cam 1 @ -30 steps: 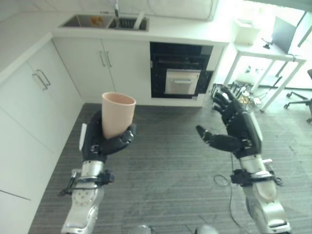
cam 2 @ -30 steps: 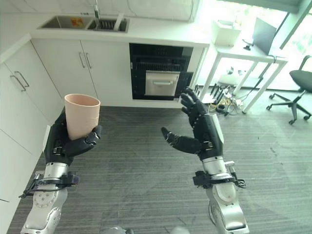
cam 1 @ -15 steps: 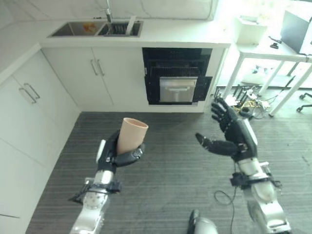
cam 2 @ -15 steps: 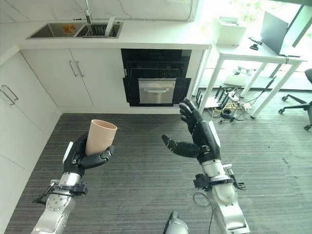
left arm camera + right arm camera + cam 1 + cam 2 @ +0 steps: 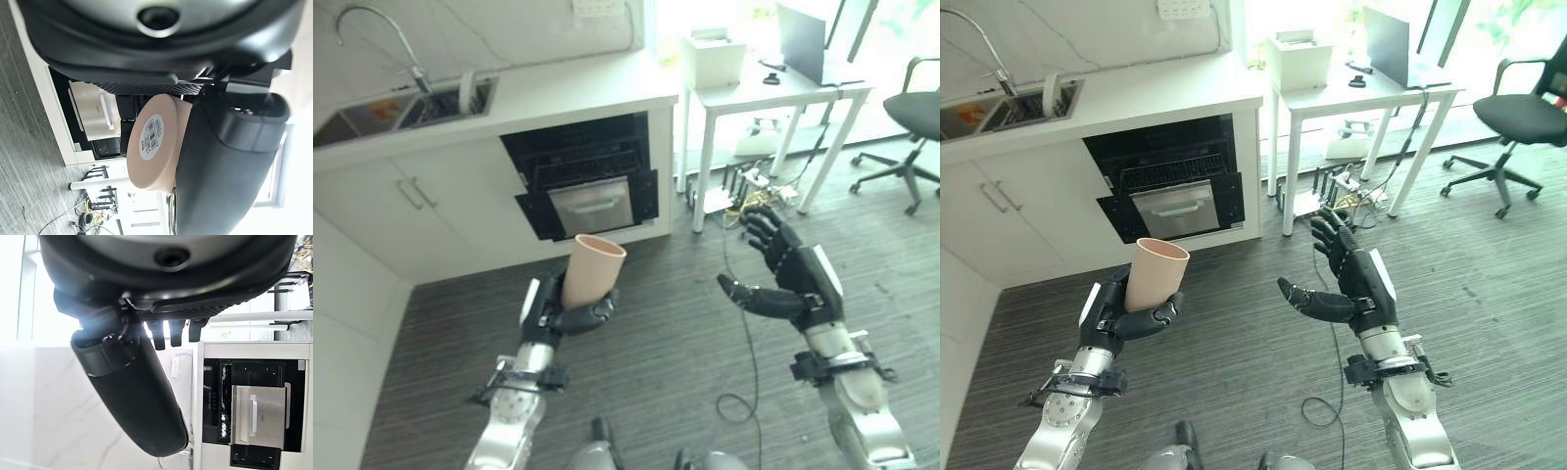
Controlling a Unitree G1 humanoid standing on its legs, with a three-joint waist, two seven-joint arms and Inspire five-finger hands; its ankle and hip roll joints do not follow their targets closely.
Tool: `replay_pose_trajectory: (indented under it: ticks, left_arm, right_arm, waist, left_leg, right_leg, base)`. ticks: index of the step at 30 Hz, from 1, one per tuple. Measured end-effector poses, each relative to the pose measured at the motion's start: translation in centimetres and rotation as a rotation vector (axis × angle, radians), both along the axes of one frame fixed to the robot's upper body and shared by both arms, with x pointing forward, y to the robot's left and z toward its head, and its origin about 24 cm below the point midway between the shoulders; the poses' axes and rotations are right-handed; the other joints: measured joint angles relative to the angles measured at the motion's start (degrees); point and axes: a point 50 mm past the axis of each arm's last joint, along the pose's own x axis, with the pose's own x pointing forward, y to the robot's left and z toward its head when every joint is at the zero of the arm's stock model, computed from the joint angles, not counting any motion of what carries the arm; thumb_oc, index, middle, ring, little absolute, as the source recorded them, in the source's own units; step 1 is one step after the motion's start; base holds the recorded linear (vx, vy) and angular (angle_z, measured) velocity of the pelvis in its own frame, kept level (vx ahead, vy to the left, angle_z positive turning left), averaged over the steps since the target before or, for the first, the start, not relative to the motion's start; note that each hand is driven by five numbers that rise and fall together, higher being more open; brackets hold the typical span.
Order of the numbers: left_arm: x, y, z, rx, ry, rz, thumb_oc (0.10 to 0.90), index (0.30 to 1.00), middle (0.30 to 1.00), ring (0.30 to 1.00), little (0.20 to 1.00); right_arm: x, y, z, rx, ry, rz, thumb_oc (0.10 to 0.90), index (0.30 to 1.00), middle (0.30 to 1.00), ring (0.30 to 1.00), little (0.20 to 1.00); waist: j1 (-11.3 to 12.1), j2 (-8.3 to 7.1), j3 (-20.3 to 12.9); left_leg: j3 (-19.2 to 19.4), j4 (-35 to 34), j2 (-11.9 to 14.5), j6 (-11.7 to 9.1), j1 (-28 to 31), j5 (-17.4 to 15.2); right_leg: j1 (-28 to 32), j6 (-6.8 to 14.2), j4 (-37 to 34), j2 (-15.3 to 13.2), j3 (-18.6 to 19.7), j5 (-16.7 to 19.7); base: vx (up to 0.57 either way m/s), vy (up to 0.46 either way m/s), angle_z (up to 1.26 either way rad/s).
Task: Place the dishes in the dishwasher.
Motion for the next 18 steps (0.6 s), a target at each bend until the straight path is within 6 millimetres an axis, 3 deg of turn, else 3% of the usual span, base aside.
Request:
replay_pose_trajectory:
  ticks: [2,3,4,5,6,8,9,10,13,14,15,16,17,18]
  left_arm:
    - [-0.2,0.1,-0.4,0.000,0.016,0.007,0.400,0.300,0.300,0.300,0.300]
    - [-0.3,-0.1,-0.6,-0.001,0.024,0.003,0.400,0.300,0.300,0.300,0.300]
    - [-0.3,-0.2,-0.7,-0.002,0.025,-0.004,0.400,0.300,0.300,0.300,0.300]
    - [-0.4,-0.4,-0.7,-0.004,0.016,-0.012,0.400,0.300,0.300,0.300,0.300]
    - [-0.3,0.1,-0.2,0.008,-0.014,-0.005,0.400,0.300,0.300,0.300,0.300]
    - [0.1,0.3,0.2,0.001,-0.030,0.001,0.400,0.300,0.300,0.300,0.300]
    - [0.5,0.2,0.6,-0.013,-0.049,-0.003,0.400,0.300,0.300,0.300,0.300]
    - [0.9,0.2,0.9,-0.020,-0.062,-0.004,0.400,0.300,0.300,0.300,0.300]
    - [1.1,0.9,1.8,-0.005,-0.097,0.012,0.400,0.300,0.300,0.300,0.300]
    - [1.1,1.1,1.8,0.000,-0.096,0.016,0.400,0.300,0.300,0.300,0.300]
    - [1.1,1.3,1.9,0.010,-0.099,0.016,0.400,0.300,0.300,0.300,0.300]
    - [1.2,1.6,2.3,0.025,-0.107,0.016,0.400,0.300,0.300,0.300,0.300]
    - [0.7,1.3,2.2,0.023,-0.102,0.003,0.400,0.300,0.300,0.300,0.300]
    - [0.3,2.1,2.2,0.037,-0.103,0.023,0.400,0.300,0.300,0.300,0.300]
  right_arm:
    - [0.0,-0.2,0.0,-0.006,0.001,0.000,0.800,0.900,0.900,0.900,0.900]
    - [-0.1,-0.5,0.1,0.001,0.011,0.015,0.800,0.900,0.900,0.900,0.900]
    - [-0.2,-0.9,0.1,0.000,0.022,0.030,0.800,0.900,0.900,0.900,0.900]
    - [-0.3,-1.3,0.0,0.006,0.048,0.040,0.800,0.900,0.900,0.900,0.900]
    - [-0.4,-0.9,-0.4,0.026,0.062,0.056,0.800,0.900,0.900,0.900,0.900]
    - [-0.5,-0.3,-0.5,0.038,0.066,0.073,0.800,0.900,0.900,0.900,0.900]
    - [-0.3,0.1,-0.4,0.066,0.057,0.072,0.800,0.900,0.900,0.900,0.900]
    - [-0.1,0.6,-0.4,0.098,0.048,0.069,0.800,0.900,0.900,0.900,0.900]
    - [0.4,1.6,0.6,0.093,0.018,0.086,0.800,0.900,0.900,0.900,0.900]
    - [0.6,1.8,0.7,0.111,0.015,0.079,0.800,0.900,0.900,0.900,0.900]
    - [0.7,1.9,0.7,0.123,0.012,0.074,0.800,0.900,0.900,0.900,0.900]
    - [0.6,2.2,0.6,0.155,0.008,0.064,0.800,0.900,0.900,0.900,0.900]
    - [0.3,2.3,0.1,0.190,0.025,0.038,0.800,0.900,0.900,0.900,0.900]
    - [0.8,2.8,0.0,0.193,0.022,0.062,0.800,0.900,0.900,0.900,0.900]
  waist:
    - [-0.33,-0.52,0.05]
    - [-0.51,-0.52,-0.07]
    - [-0.52,-0.77,-0.09]
    - [-0.41,-0.22,-0.39]
    - [-0.29,-1.04,-0.83]
    - [-0.09,-1.83,-0.82]
    - [0.75,-1.95,-0.87]
    - [1.24,-2.29,-1.08]
    - [2.98,-2.02,-1.46]
    - [3.00,-2.11,-1.44]
    - [3.03,-2.36,-1.48]
    - [3.15,-3.24,-1.39]
    - [3.28,-2.06,-1.43]
    - [4.59,-5.04,-0.94]
  left_leg:
    - [-0.44,1.67,2.53,0.33,-1.80,0.77]
    - [1.76,3.17,2.86,0.77,-1.28,0.47]
    - [5.39,3.35,2.05,1.43,0.57,0.06]
    - [7.86,2.07,-0.71,2.20,4.92,-0.43]
    - [9.04,0.81,-4.18,3.49,8.96,4.17]
    - [8.90,4.60,-6.58,4.67,8.80,-0.27]
    - [8.28,8.77,-6.82,4.95,8.33,-4.03]
    - [7.79,10.76,-7.83,6.13,8.53,-5.32]
    - [7.15,9.00,-11.68,8.16,11.81,-8.96]
    - [6.68,8.68,-12.14,8.94,12.85,-9.02]
    - [6.50,7.32,-13.04,9.40,13.99,-9.23]
    - [7.01,8.76,-13.96,10.88,14.01,-10.43]
    - [5.47,12.65,-14.30,11.95,9.40,-13.37]
    - [8.86,10.72,-16.12,13.93,11.74,-14.03]
  right_leg:
    - [-0.18,0.21,2.30,-1.03,1.54,-2.00]
    - [0.30,0.86,2.70,-2.25,2.11,-2.54]
    - [0.88,2.07,3.17,-3.73,3.14,-3.24]
    - [2.93,4.95,2.87,-5.56,3.65,-3.58]
    - [5.61,8.28,2.53,-8.69,3.62,-4.47]
    - [9.82,10.32,-1.43,-10.36,1.60,-2.05]
    - [12.12,10.67,-2.81,-11.48,0.62,-1.16]
    - [12.92,10.37,-2.03,-12.95,0.00,0.36]
    - [14.91,13.27,-1.66,-15.00,-0.28,10.60]
    - [14.31,15.22,1.32,-15.97,0.83,12.96]
    - [12.00,16.60,7.46,-16.48,1.73,12.41]
    - [7.40,16.67,15.70,-15.91,2.73,15.73]
    - [0.41,20.76,27.30,-17.08,7.48,23.68]
    - [-6.56,19.56,35.09,-20.98,7.98,17.78]
  base:
    - [0.37,0.265,-0.50]
    - [0.34,0.262,-0.30]
    - [0.35,0.277,-0.19]
    - [0.35,0.262,-0.15]
    - [0.52,0.371,-0.04]
    - [0.49,0.345,0.21]
    - [0.37,0.261,0.44]
    - [0.37,0.260,0.44]
    - [0.41,0.316,0.43]
    - [0.21,0.224,0.35]
    - [0.21,0.233,0.45]
    - [0.30,0.210,0.49]
    - [0.27,0.079,-0.11]
    - [0.33,-0.012,-0.35]
